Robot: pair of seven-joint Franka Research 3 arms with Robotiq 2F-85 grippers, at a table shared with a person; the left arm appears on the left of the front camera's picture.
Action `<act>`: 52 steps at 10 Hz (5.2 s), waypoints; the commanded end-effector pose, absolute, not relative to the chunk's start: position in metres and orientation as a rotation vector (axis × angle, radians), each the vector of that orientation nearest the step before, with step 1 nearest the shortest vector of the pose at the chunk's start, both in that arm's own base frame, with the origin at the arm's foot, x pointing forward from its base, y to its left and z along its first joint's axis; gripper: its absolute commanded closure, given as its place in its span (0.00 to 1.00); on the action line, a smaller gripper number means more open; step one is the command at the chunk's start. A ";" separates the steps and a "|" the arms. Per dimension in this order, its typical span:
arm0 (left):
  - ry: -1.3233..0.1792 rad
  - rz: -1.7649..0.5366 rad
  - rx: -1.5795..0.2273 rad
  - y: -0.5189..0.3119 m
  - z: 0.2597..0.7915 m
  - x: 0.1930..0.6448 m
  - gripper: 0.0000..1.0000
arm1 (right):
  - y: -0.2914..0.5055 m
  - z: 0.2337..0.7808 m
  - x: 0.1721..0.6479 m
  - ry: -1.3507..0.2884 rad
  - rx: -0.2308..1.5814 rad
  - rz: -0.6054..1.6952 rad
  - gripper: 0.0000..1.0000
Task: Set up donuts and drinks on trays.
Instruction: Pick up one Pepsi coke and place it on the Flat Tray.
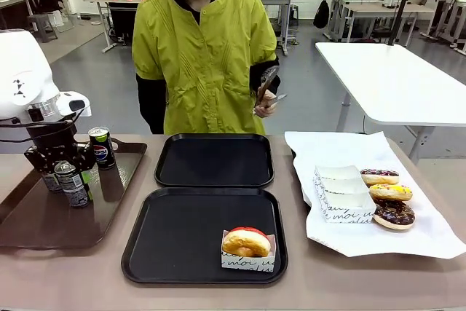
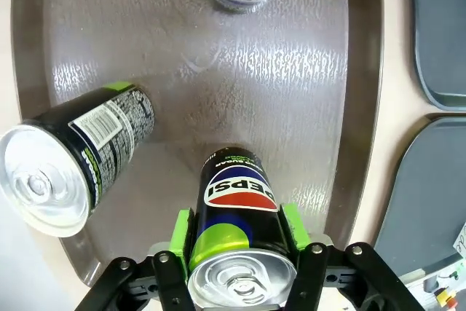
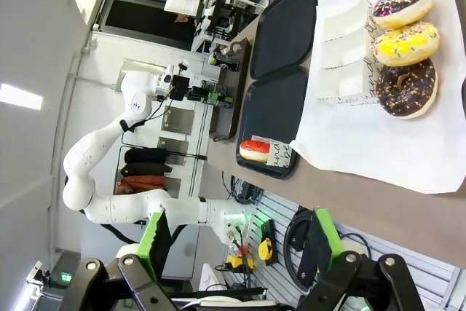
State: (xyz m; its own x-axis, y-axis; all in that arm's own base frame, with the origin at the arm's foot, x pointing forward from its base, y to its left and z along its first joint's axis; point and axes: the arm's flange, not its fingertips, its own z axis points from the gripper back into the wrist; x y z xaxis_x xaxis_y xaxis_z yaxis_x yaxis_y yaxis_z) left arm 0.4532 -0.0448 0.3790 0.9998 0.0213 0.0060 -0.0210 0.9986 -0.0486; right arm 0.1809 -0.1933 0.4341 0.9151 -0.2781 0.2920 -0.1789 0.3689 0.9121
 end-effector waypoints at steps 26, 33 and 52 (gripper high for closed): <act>0.033 -0.344 0.025 -0.279 0.464 0.402 0.41 | -0.195 0.435 0.184 -0.463 1.218 -0.058 0.00; -0.001 -0.589 -0.002 -0.306 0.389 0.378 0.41 | -0.195 0.435 0.184 -0.463 1.218 -0.058 0.00; -0.086 -0.300 -0.008 -0.295 0.490 0.308 0.00 | -0.195 0.435 0.184 -0.463 1.218 -0.058 0.00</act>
